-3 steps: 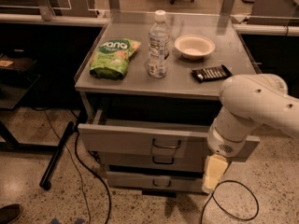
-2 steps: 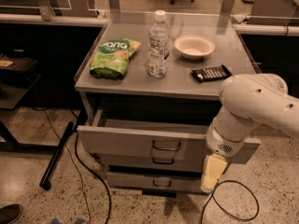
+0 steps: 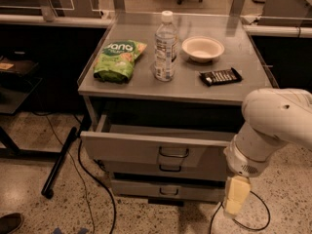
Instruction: Open top drawer
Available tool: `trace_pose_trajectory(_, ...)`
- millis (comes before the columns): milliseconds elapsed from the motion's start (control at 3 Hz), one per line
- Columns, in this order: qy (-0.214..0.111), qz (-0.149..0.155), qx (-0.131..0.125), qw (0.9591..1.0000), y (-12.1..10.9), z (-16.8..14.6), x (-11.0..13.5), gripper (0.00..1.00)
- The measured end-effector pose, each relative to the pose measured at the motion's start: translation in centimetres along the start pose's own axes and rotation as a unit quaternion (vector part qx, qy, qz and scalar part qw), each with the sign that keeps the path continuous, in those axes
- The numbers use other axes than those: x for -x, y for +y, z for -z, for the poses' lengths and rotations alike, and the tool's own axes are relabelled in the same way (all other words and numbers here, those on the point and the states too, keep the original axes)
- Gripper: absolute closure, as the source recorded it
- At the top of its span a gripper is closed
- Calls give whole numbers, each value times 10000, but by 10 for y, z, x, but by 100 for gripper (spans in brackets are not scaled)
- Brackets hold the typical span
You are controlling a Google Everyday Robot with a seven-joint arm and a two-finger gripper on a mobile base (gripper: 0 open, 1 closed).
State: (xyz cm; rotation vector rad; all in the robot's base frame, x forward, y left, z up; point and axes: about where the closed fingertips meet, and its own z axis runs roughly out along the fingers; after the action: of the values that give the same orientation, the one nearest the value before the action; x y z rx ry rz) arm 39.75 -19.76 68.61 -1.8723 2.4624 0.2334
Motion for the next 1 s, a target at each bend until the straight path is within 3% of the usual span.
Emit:
trace_pose_trajectory(333, -35, -148, 144, 9998, 36, 12, -44, 0)
trace_pose_trajectory(667, -38, -151, 142, 9998, 37, 12, -45, 0)
trace_pose_trajectory(1000, -245, -195, -36, 9995, 12, 17, -27, 0)
